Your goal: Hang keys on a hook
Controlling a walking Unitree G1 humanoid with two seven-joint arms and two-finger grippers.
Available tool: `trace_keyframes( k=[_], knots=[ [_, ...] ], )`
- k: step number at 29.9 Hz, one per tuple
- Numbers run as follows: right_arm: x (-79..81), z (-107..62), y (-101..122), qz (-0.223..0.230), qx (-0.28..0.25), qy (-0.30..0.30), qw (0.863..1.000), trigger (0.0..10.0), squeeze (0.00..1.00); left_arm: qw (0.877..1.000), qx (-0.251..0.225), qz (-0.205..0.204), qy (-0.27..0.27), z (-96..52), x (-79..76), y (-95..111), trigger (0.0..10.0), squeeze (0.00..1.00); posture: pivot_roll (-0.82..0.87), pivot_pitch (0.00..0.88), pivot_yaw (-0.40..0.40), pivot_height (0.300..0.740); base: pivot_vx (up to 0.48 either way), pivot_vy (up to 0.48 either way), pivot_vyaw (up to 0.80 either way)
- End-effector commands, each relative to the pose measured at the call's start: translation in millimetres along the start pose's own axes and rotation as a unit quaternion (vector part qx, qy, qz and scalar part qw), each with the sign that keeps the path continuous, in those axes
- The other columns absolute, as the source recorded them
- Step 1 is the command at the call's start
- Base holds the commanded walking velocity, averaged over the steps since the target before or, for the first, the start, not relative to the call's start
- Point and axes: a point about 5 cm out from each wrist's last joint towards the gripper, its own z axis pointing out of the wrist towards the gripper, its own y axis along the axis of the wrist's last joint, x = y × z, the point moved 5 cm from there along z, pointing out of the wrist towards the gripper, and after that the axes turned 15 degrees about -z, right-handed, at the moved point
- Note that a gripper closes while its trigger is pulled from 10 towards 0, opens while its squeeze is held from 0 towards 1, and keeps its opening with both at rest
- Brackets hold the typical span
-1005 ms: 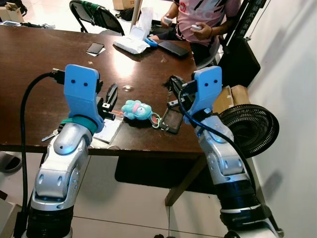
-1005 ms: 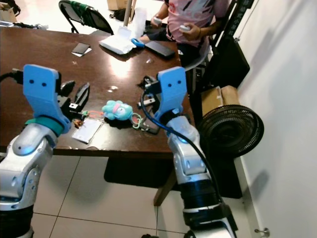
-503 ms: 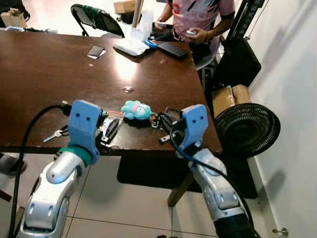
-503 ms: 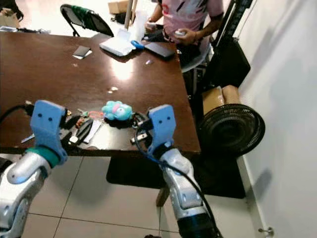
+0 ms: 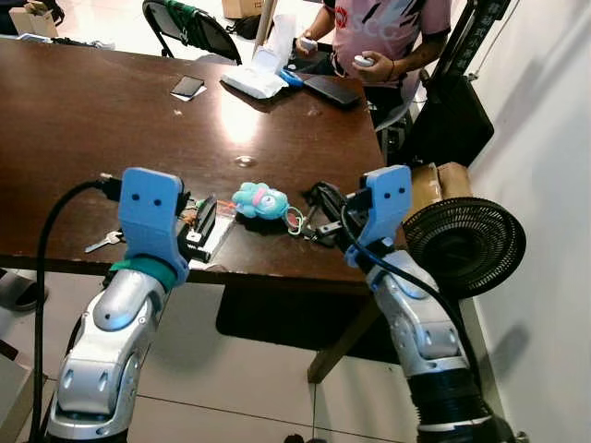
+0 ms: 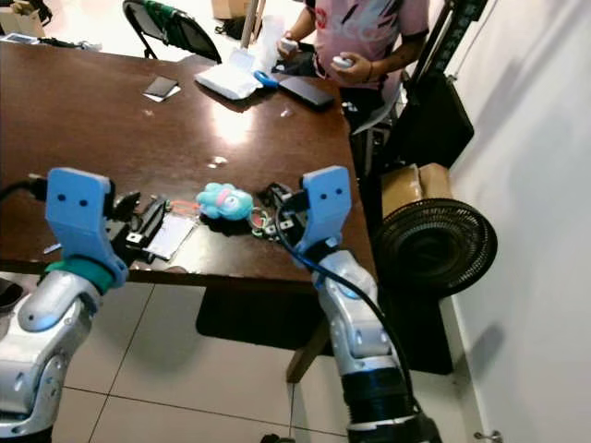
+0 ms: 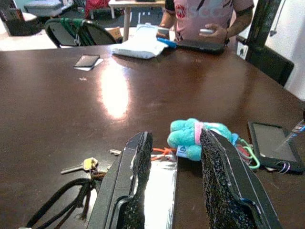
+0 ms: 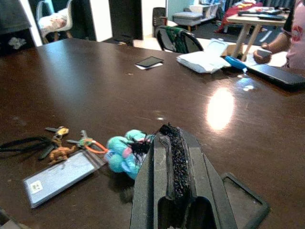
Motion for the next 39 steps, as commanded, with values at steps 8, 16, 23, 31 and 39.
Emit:
trace_keyframes(
  k=[8, 16, 23, 31, 39],
  knots=[
    [-7.0, -7.5, -13.1, -0.034, 0.025, -0.02, 0.999, 10.0, 0.0, 0.998, 0.048, -0.022, -0.018, -5.8, -6.6, -19.0, 10.0, 0.0, 0.15, 0.015, 0.034, 0.74, 0.0, 0.0, 0.4],
    [-24.4, -11.7, -19.3, -0.039, 0.039, -0.069, 0.996, 10.0, 0.0, 0.994, 0.076, -0.037, -0.063, 17.8, -35.8, -32.6, 10.0, 0.0, 0.1, 0.017, 0.06, 0.74, 0.0, 0.0, 0.8],
    [-28.4, -15.3, -20.5, -0.044, 0.042, -0.077, 0.995, 10.0, 0.0, 0.994, 0.076, -0.023, -0.074, 22.6, -44.1, -30.9, 10.0, 0.0, 0.1, 0.017, 0.061, 0.74, 0.0, 0.0, 0.8],
    [-27.2, -11.1, -18.3, -0.057, 0.039, -0.07, 0.995, 10.0, 0.0, 0.997, 0.059, -0.008, -0.055, 21.8, -39.0, -17.8, 10.0, 0.0, 0.13, 0.042, 0.053, 0.74, 0.0, 0.0, 0.8],
    [-28.8, -4.9, -11.0, -0.061, 0.029, -0.067, 0.996, 10.0, 0.0, 1.0, -0.002, -0.008, -0.029, 21.9, -36.8, 17.0, 10.0, 0.0, 0.16, 0.056, 0.049, 0.74, 0.0, 0.0, 0.8]
  ],
)
